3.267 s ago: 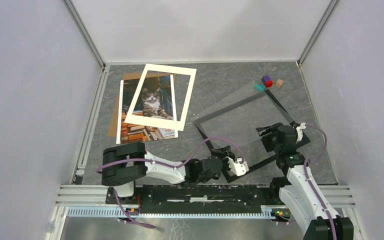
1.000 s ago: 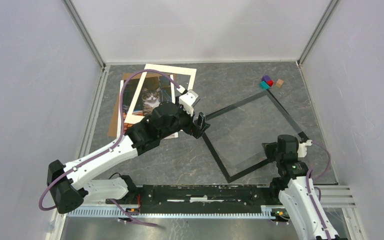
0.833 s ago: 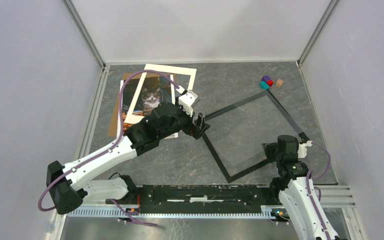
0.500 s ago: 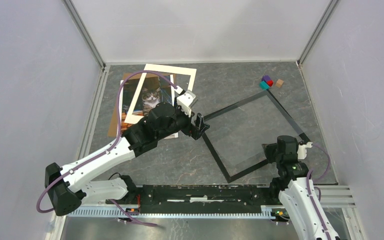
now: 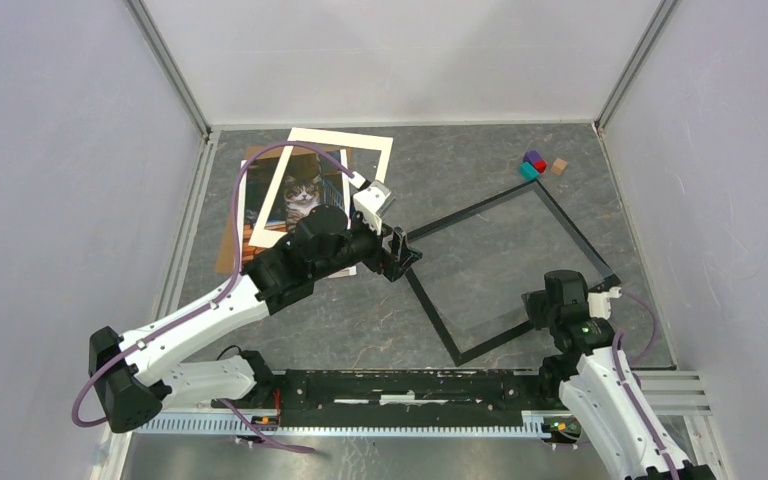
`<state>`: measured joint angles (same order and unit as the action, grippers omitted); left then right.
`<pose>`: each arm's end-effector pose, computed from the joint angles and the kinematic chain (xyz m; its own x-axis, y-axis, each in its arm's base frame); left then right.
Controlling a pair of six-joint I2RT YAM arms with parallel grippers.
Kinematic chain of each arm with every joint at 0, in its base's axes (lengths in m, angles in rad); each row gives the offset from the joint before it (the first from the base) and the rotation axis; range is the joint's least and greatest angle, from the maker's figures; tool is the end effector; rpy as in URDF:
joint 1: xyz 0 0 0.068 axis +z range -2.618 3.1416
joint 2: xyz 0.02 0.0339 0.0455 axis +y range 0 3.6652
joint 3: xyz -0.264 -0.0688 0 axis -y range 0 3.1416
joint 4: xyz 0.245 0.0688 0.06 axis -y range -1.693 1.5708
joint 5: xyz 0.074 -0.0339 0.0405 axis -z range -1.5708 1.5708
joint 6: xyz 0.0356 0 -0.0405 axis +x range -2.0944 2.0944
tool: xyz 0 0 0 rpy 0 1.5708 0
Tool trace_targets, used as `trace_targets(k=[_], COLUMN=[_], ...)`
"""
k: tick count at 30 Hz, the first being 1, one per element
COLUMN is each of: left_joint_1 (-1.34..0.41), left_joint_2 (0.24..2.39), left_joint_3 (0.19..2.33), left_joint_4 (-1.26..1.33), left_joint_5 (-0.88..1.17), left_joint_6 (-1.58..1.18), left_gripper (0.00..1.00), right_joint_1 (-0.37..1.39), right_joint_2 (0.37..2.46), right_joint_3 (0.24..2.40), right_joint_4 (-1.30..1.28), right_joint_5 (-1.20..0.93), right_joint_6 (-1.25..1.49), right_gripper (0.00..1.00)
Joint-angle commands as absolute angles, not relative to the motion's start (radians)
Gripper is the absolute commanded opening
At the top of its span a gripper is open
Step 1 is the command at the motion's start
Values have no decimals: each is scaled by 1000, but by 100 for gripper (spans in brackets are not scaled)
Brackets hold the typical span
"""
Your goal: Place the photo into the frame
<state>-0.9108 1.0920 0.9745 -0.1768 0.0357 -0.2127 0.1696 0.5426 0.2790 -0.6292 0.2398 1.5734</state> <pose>0.1545 -0.2011 0.3469 -0.3449 0.1003 -0.9333 0.7546 0.6209 -0.2121 0.1140 0.0109 0.1593 -0.0151 0.9829 -0.1833 0.7677 0.1289 0.6277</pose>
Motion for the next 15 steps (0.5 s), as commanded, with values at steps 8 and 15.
trace_targets(k=[8,15], left_joint_1=[-907,-907], left_joint_2=[1065,1065], left_joint_3=[963,962], left_joint_4=[-132,-130], left_joint_5=[59,64], left_joint_6=[-250,-250], left_gripper=[90,90], right_joint_1=[233,240], right_joint_2=[599,616], right_joint_3=[293,308], right_joint_4=[-606,-633], right_joint_5=[244,240], right_joint_6=[1637,1626], right_gripper=[0,0])
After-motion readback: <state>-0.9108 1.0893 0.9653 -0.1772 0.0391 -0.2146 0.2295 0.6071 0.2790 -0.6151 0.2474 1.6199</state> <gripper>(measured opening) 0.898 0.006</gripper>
